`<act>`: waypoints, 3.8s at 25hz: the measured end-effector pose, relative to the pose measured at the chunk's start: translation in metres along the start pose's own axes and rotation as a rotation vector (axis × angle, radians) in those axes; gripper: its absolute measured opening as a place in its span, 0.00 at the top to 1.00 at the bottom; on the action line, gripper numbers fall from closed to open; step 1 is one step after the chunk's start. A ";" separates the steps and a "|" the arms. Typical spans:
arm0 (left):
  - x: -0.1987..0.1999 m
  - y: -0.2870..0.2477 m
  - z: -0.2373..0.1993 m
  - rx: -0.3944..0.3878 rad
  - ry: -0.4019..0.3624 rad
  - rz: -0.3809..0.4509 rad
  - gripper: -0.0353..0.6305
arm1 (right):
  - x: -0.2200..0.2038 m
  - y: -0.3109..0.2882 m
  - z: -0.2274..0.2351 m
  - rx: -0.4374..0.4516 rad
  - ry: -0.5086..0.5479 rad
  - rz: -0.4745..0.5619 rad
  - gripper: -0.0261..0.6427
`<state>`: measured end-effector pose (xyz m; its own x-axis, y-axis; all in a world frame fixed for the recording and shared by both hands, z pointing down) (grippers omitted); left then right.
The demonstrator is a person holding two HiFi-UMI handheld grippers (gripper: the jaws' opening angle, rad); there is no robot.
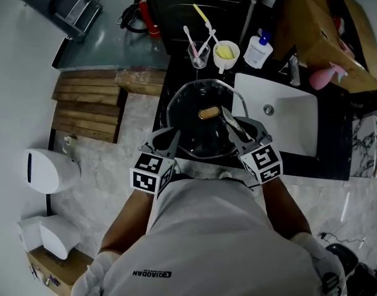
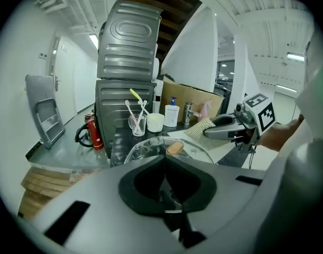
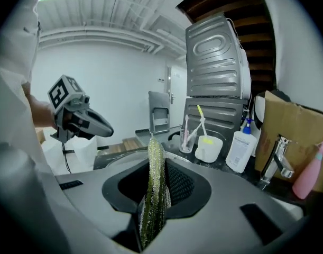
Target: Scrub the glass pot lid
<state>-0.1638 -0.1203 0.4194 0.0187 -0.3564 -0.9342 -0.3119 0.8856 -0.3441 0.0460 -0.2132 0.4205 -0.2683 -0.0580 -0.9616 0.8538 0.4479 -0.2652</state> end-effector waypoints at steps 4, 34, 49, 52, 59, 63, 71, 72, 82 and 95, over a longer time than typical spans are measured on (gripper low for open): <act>0.002 -0.013 -0.036 -0.063 -0.008 -0.006 0.92 | 0.003 -0.025 -0.003 -0.078 0.038 -0.066 0.83; -0.010 -0.044 -0.096 -0.423 -0.055 -0.052 0.92 | -0.003 -0.111 -0.065 -0.227 0.293 -0.442 0.81; -0.013 -0.040 -0.098 -0.449 -0.067 -0.062 0.92 | 0.007 -0.122 -0.096 -0.131 0.217 -0.392 0.79; -0.015 -0.040 -0.096 -0.443 -0.064 -0.066 0.92 | 0.010 -0.122 -0.102 -0.086 0.190 -0.368 0.79; -0.015 -0.037 -0.087 -0.417 -0.059 -0.067 0.92 | 0.027 -0.108 -0.104 -0.054 0.156 -0.269 0.82; -0.015 -0.035 -0.078 -0.389 -0.057 -0.069 0.92 | 0.032 -0.095 -0.097 -0.053 0.176 -0.236 0.82; -0.012 -0.051 -0.046 -0.297 -0.048 -0.068 0.92 | 0.033 -0.057 -0.039 -0.108 0.205 -0.164 0.82; -0.012 -0.053 -0.042 -0.285 -0.044 -0.068 0.92 | 0.031 -0.054 -0.028 -0.112 0.208 -0.163 0.82; -0.014 -0.053 -0.041 -0.064 0.015 -0.063 0.92 | -0.010 -0.086 0.076 0.004 0.140 -0.172 0.82; -0.035 -0.037 -0.015 0.045 0.097 -0.119 0.92 | -0.039 -0.143 0.095 0.215 0.322 -0.283 0.82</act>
<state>-0.1670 -0.1453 0.4662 -0.0400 -0.4846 -0.8738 -0.2696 0.8473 -0.4576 -0.0230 -0.3601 0.4887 -0.5994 0.1435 -0.7874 0.7908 0.2579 -0.5550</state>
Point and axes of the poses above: the fingertips, and each gripper's own axes: y backward along the fingers, z to its right, x out of its top, the point moved 7 cm from there along y, backward along the fingers, and after that the axes turned 11 degrees about z, right-handed, at the moved point
